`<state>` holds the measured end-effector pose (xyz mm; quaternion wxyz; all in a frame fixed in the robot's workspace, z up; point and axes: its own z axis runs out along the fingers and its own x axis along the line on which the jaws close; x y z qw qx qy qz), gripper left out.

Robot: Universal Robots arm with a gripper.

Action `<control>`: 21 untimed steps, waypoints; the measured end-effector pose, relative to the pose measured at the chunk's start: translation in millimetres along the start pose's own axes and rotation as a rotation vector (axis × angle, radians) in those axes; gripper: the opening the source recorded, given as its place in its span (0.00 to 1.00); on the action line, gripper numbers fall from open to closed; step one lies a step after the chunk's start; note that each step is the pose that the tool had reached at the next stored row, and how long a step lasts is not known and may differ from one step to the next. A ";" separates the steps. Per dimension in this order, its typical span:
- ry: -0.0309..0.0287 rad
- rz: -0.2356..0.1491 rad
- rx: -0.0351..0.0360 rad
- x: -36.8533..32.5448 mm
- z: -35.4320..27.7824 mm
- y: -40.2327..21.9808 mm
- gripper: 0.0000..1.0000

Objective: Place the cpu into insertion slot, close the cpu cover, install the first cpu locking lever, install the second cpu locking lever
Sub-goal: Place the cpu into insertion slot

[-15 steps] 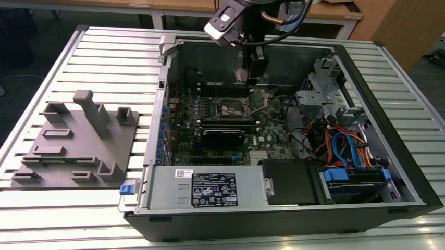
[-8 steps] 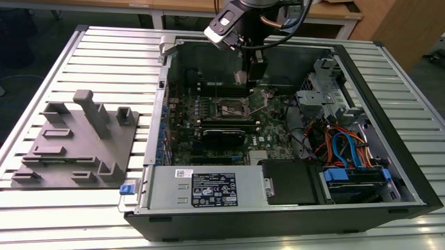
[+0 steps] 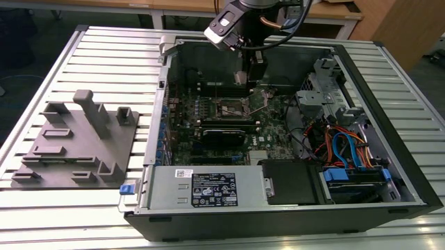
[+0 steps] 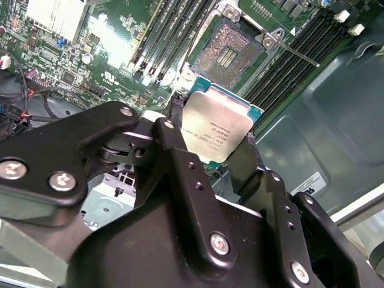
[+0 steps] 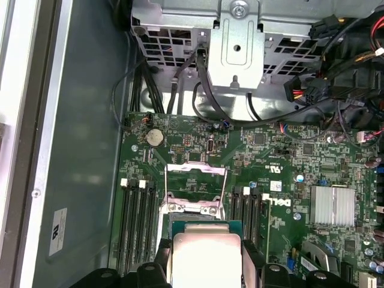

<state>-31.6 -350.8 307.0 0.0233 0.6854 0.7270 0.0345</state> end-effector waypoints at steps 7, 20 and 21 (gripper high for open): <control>-0.0003 0.000 0.0002 -0.1 4.1 -0.4 0.54; -0.0001 0.000 0.0001 -0.1 8.5 -0.7 0.54; -0.0002 0.000 0.0001 -0.1 8.8 -0.8 0.54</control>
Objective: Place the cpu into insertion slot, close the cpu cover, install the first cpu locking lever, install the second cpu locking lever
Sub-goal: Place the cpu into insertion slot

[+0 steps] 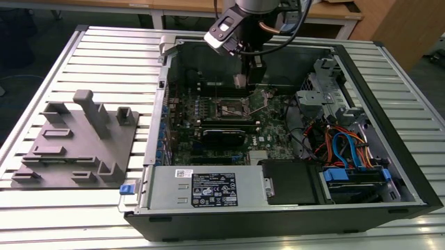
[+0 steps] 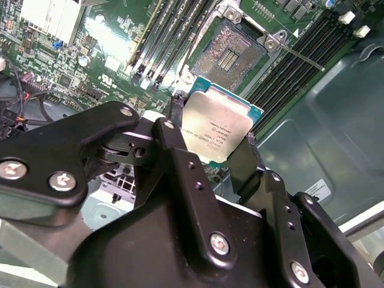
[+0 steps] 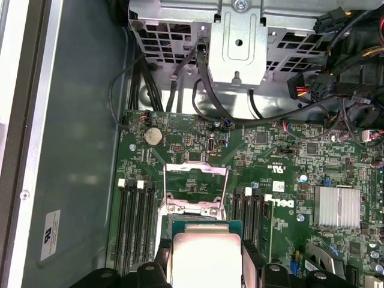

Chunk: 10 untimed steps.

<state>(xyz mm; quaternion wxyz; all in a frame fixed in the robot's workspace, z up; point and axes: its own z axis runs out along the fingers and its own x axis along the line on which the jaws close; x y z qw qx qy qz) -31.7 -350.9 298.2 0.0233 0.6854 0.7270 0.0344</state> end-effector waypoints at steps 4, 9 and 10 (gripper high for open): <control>0.0000 0.000 0.0000 0.0 1.6 -0.1 0.54; -0.0001 0.000 0.0001 0.0 2.6 -0.2 0.54; -0.0001 0.000 0.0000 0.0 2.8 -0.2 0.54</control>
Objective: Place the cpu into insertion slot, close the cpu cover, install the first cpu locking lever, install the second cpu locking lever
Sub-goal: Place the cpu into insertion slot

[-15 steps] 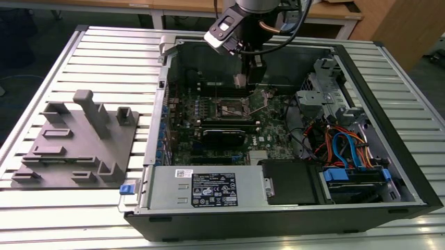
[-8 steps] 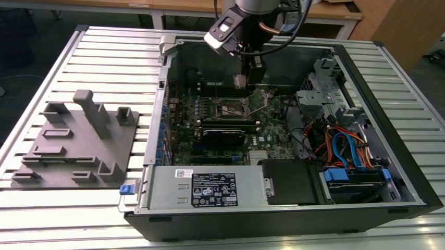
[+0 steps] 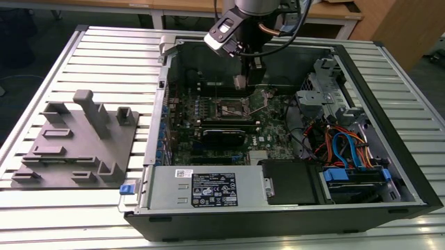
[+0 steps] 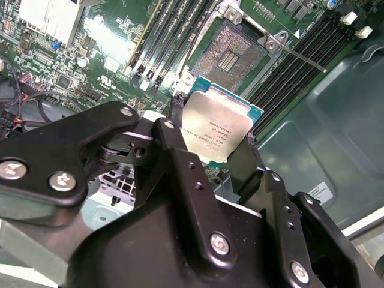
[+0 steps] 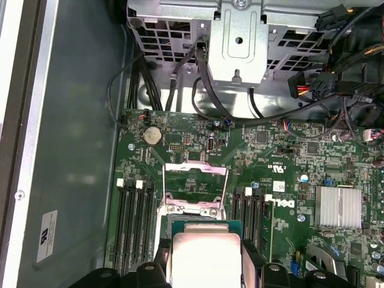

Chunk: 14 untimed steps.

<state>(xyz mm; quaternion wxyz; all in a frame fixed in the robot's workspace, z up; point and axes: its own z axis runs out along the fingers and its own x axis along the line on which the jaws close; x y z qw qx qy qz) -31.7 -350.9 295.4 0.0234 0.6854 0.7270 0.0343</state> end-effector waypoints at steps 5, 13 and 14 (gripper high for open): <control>0.0001 0.000 0.0000 0.0 1.1 -0.1 0.54; 0.0000 0.000 0.0000 0.0 3.8 -0.3 0.54; 0.0001 0.000 0.0000 0.0 4.2 -0.3 0.54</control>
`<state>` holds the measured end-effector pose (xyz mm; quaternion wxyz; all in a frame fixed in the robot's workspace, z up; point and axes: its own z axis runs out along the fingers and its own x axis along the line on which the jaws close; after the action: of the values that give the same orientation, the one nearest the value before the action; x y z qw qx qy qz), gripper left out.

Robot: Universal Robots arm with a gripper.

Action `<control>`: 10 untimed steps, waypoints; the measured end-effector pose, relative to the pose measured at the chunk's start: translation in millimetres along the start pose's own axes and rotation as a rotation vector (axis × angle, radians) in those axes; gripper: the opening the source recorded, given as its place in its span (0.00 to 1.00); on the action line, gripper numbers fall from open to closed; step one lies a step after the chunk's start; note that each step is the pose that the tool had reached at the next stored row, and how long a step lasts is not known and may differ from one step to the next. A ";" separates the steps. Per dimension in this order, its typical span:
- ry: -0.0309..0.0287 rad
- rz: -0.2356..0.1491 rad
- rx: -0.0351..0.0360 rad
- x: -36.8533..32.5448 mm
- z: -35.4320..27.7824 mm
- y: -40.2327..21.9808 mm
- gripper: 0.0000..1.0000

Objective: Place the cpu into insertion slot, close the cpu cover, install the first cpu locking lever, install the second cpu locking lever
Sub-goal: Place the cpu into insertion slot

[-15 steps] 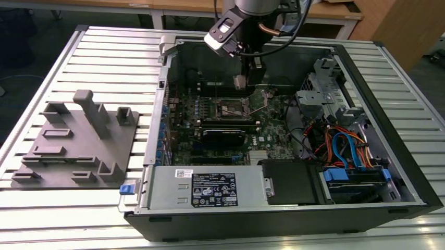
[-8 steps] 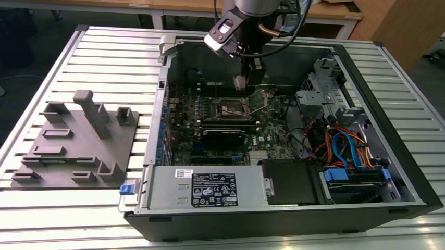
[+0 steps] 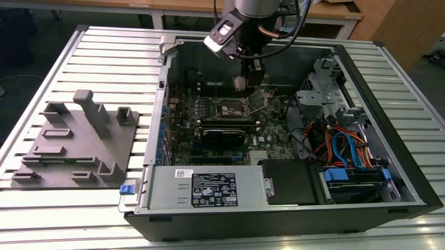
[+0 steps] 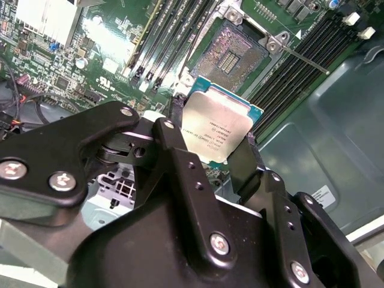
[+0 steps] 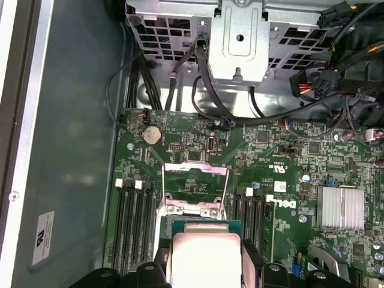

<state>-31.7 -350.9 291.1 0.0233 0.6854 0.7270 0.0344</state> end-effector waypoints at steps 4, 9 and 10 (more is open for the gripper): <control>0.0000 0.000 0.0000 0.0 2.8 -0.2 0.54; -0.0012 0.014 0.0000 0.5 7.6 -0.8 0.54; -0.0017 0.019 0.0001 0.7 8.3 -0.8 0.54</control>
<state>-31.8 -350.0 282.8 0.0236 0.6922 0.7205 0.0340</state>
